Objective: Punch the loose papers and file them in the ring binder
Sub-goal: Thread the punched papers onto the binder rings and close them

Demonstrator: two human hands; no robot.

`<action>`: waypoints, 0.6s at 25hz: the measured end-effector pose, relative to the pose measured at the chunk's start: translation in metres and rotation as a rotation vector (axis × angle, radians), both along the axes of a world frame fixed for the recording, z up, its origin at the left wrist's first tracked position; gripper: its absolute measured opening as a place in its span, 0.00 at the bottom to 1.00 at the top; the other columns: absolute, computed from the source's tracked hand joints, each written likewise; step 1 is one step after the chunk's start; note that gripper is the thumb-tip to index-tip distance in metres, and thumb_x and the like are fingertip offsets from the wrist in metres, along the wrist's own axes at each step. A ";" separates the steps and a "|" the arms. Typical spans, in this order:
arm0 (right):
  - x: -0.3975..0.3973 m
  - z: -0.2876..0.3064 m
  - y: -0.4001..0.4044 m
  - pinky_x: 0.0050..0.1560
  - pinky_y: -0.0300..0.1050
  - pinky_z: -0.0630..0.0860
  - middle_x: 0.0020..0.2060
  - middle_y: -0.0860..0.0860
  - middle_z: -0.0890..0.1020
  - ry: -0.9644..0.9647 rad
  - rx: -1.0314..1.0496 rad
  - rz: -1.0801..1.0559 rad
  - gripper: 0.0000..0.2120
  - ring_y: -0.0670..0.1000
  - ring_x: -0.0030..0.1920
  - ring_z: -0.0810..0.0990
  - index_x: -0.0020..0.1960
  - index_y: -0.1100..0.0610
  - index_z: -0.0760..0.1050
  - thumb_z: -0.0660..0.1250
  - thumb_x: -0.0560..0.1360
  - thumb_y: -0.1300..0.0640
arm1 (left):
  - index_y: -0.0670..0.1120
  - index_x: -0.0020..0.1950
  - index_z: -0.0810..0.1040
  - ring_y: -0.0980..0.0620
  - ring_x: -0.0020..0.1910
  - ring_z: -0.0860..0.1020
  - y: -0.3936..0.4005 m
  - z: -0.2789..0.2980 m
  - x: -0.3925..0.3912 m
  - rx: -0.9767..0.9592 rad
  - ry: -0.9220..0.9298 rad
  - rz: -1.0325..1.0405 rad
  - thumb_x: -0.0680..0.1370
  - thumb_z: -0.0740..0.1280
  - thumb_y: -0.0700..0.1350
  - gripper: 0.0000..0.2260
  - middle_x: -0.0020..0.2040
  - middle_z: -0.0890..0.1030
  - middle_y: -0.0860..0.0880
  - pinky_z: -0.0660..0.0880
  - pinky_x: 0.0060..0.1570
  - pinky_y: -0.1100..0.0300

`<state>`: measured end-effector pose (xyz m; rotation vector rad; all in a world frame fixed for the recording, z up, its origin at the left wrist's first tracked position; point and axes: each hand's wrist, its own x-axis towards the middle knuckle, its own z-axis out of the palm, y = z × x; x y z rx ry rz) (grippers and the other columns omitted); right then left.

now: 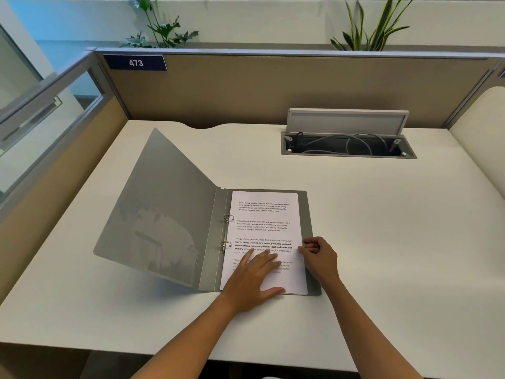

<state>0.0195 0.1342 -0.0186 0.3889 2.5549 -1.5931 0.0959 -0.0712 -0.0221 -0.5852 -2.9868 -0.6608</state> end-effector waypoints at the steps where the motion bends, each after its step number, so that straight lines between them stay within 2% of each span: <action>1: 0.000 0.001 0.001 0.47 0.34 0.75 0.45 0.50 0.82 0.004 -0.002 0.004 0.09 0.43 0.43 0.80 0.54 0.56 0.78 0.72 0.74 0.59 | 0.51 0.72 0.73 0.56 0.78 0.61 -0.002 0.006 -0.005 0.006 0.034 0.033 0.77 0.59 0.68 0.29 0.75 0.70 0.54 0.53 0.78 0.46; 5: 0.000 -0.001 0.004 0.46 0.29 0.72 0.47 0.50 0.82 0.131 0.083 0.029 0.08 0.43 0.44 0.79 0.55 0.57 0.79 0.70 0.76 0.59 | 0.48 0.70 0.73 0.51 0.77 0.63 -0.023 0.043 -0.041 0.038 0.184 0.306 0.81 0.59 0.61 0.24 0.73 0.72 0.50 0.52 0.78 0.46; 8: 0.000 -0.007 0.014 0.53 0.40 0.74 0.50 0.49 0.81 0.287 0.238 0.122 0.06 0.49 0.49 0.78 0.54 0.57 0.80 0.67 0.77 0.61 | 0.45 0.71 0.71 0.46 0.77 0.62 -0.045 0.079 -0.069 0.016 0.219 0.532 0.81 0.59 0.58 0.24 0.74 0.71 0.46 0.51 0.77 0.42; 11: 0.004 -0.015 0.024 0.57 0.38 0.70 0.55 0.49 0.80 0.369 0.419 0.272 0.08 0.50 0.56 0.76 0.55 0.57 0.80 0.64 0.79 0.62 | 0.44 0.72 0.70 0.44 0.79 0.57 -0.067 0.110 -0.087 0.018 0.159 0.695 0.80 0.59 0.58 0.25 0.75 0.68 0.43 0.48 0.77 0.42; 15: 0.012 -0.023 0.029 0.62 0.37 0.69 0.60 0.50 0.80 0.402 0.450 0.251 0.11 0.50 0.62 0.76 0.59 0.57 0.80 0.63 0.80 0.62 | 0.43 0.72 0.69 0.41 0.80 0.51 -0.093 0.142 -0.097 -0.109 0.125 0.874 0.79 0.62 0.57 0.26 0.77 0.64 0.39 0.43 0.77 0.39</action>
